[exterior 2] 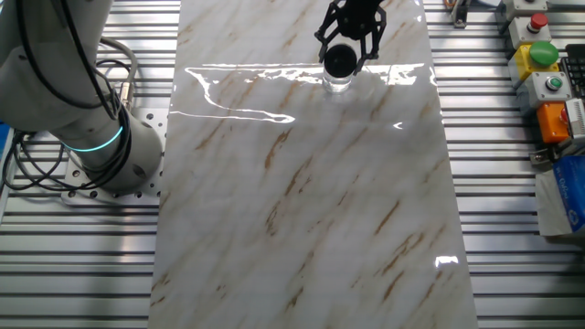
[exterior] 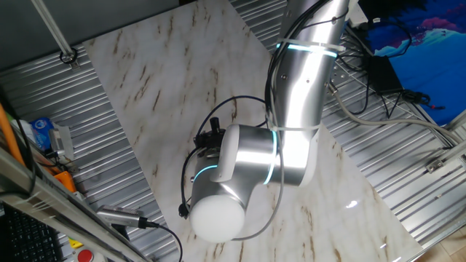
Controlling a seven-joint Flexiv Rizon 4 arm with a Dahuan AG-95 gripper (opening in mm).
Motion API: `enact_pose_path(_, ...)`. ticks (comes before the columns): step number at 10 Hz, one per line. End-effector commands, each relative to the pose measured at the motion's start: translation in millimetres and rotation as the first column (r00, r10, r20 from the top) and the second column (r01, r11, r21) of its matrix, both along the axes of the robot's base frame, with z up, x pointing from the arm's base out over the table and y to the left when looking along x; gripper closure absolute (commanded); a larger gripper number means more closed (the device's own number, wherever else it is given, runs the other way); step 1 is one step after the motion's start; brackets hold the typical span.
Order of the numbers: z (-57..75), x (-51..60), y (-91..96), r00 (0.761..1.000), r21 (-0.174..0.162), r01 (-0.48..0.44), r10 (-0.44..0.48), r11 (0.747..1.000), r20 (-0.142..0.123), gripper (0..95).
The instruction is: Screw the lid onto the jar
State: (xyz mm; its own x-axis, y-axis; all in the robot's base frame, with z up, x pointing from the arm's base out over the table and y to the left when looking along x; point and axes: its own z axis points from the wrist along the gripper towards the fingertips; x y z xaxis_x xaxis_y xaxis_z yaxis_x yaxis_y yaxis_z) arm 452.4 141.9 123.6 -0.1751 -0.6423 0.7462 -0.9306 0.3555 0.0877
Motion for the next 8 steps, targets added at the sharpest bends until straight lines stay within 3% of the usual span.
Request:
enact_pose_path(1, 0.0, -0.1, 0.7, 1.000, 0.003, 0.004, -0.004, 1.000, 0.004, 95.0)
enact_pose_path(3, 1.4, -0.8, 2.0, 1.000, 0.003, 0.004, -0.004, 1.000, 0.004, 95.0)
enact_pose_path(8, 1.9, -0.1, 4.2, 0.999, 0.023, 0.025, -0.026, 0.999, 0.035, 95.0)
